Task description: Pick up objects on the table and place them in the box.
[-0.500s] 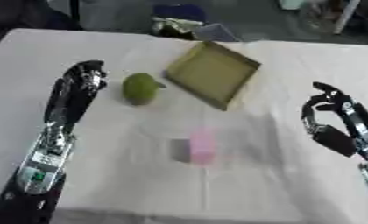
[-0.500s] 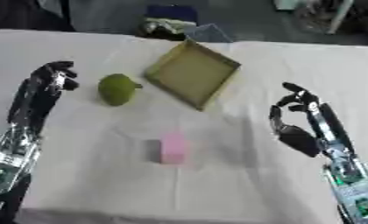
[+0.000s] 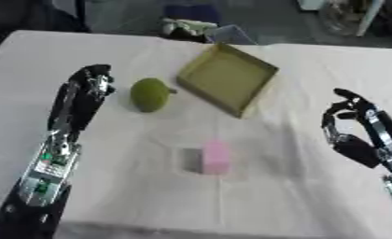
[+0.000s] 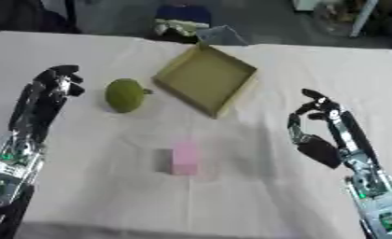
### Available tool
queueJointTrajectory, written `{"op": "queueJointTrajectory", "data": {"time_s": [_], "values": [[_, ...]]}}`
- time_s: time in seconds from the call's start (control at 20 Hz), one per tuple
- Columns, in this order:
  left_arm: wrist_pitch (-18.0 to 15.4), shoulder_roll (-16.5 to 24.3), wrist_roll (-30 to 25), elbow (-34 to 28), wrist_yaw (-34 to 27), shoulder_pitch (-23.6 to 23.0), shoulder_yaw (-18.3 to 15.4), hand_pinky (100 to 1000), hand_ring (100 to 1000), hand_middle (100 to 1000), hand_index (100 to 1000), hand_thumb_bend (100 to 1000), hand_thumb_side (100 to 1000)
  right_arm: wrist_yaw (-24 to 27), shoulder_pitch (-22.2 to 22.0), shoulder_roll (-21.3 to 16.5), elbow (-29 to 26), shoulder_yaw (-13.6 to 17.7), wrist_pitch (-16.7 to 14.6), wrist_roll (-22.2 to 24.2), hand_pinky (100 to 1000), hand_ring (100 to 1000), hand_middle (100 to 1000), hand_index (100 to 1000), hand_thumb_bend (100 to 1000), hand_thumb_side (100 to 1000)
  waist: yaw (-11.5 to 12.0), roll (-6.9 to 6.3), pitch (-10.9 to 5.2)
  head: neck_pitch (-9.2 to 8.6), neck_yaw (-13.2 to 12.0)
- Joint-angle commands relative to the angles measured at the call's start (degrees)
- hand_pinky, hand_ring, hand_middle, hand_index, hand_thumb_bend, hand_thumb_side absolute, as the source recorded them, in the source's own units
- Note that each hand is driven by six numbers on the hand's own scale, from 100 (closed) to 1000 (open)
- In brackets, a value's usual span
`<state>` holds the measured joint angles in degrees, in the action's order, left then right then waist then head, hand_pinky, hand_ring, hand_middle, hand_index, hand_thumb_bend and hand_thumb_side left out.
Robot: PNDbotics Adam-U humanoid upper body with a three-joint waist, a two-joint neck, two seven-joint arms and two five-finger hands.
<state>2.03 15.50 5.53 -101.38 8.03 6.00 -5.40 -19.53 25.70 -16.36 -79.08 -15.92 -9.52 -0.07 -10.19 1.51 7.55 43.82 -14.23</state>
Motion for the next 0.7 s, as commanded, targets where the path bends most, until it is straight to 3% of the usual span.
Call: {"op": "queueJointTrajectory", "data": {"time_s": [0.05, 0.45, 0.7], "values": [[-0.14, 0.74, -0.24, -0.65, -0.07, 0.58, -0.19, 657, 569, 571, 756, 100, 744, -0.19, 0.82, -0.69, -1.25, 0.33, 0.03, -0.20, 762, 832, 618, 937, 100, 441, 0.06, -0.04, -0.86, 0.29, -0.10], [-0.50, 1.59, -1.20, -0.93, 0.64, 0.88, -0.13, 666, 581, 588, 767, 101, 691, -0.28, 0.83, -0.59, -1.20, 0.27, 0.03, -0.14, 763, 832, 618, 938, 100, 442, -0.01, 0.00, -0.93, 0.29, -0.16], [-3.14, 5.69, -8.22, -2.21, 4.74, 1.65, 1.54, 711, 634, 656, 819, 285, 625, -0.22, 0.89, -0.65, -1.13, 0.20, 0.02, -0.11, 762, 832, 617, 937, 100, 444, -0.24, -0.12, -0.88, 0.29, -0.41]]}}
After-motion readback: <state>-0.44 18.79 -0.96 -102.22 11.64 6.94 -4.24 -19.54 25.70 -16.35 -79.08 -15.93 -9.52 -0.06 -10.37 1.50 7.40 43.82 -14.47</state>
